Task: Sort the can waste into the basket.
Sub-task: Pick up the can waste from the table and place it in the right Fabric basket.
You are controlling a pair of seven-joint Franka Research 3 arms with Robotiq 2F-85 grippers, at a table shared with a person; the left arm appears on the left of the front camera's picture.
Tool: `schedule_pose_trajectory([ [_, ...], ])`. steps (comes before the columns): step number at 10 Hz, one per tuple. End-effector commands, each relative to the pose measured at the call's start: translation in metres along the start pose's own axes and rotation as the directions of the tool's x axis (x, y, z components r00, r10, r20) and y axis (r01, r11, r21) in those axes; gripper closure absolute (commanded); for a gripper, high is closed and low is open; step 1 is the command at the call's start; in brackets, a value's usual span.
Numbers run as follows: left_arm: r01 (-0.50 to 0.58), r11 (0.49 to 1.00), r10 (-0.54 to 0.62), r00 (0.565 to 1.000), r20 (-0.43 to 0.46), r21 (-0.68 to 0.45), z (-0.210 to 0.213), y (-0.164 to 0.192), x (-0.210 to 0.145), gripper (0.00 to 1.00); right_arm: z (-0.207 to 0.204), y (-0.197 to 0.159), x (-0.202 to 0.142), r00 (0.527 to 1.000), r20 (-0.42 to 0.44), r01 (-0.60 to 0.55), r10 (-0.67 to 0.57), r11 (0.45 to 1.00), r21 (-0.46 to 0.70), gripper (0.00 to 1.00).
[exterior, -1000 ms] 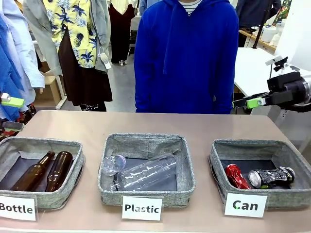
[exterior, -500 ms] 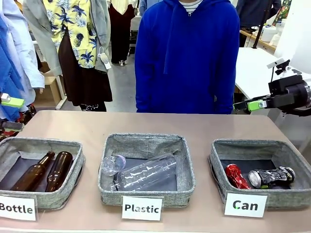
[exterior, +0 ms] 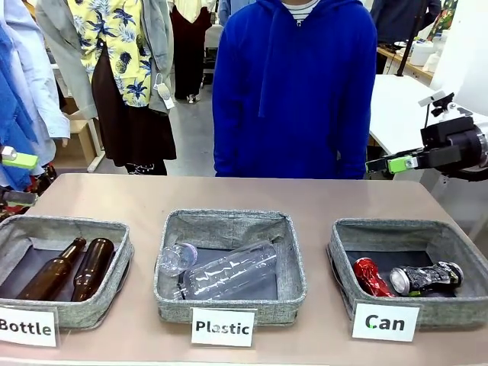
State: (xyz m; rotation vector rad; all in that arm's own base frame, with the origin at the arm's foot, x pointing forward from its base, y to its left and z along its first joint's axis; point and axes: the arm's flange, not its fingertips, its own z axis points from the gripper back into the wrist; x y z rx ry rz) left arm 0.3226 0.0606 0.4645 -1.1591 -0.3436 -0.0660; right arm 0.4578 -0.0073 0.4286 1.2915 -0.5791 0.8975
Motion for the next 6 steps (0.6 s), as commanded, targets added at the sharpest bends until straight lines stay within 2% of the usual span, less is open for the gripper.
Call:
schedule_pose_trajectory([
  [1, -0.002, 1.0, 0.002, 1.0, 0.002, -0.01, -0.0008, -0.0029, -0.0017, 0.0, 0.0014, 0.0001, 0.0032, 1.0, 0.003, -0.006, 0.006, 1.0, 0.004, 0.0],
  [6, -0.002, 1.0, 0.002, 1.0, 0.002, -0.01, -0.0008, -0.0029, -0.0017, 0.0, 0.0014, 0.0001, 0.0032, 1.0, 0.003, -0.006, 0.006, 1.0, 0.004, 0.0],
])
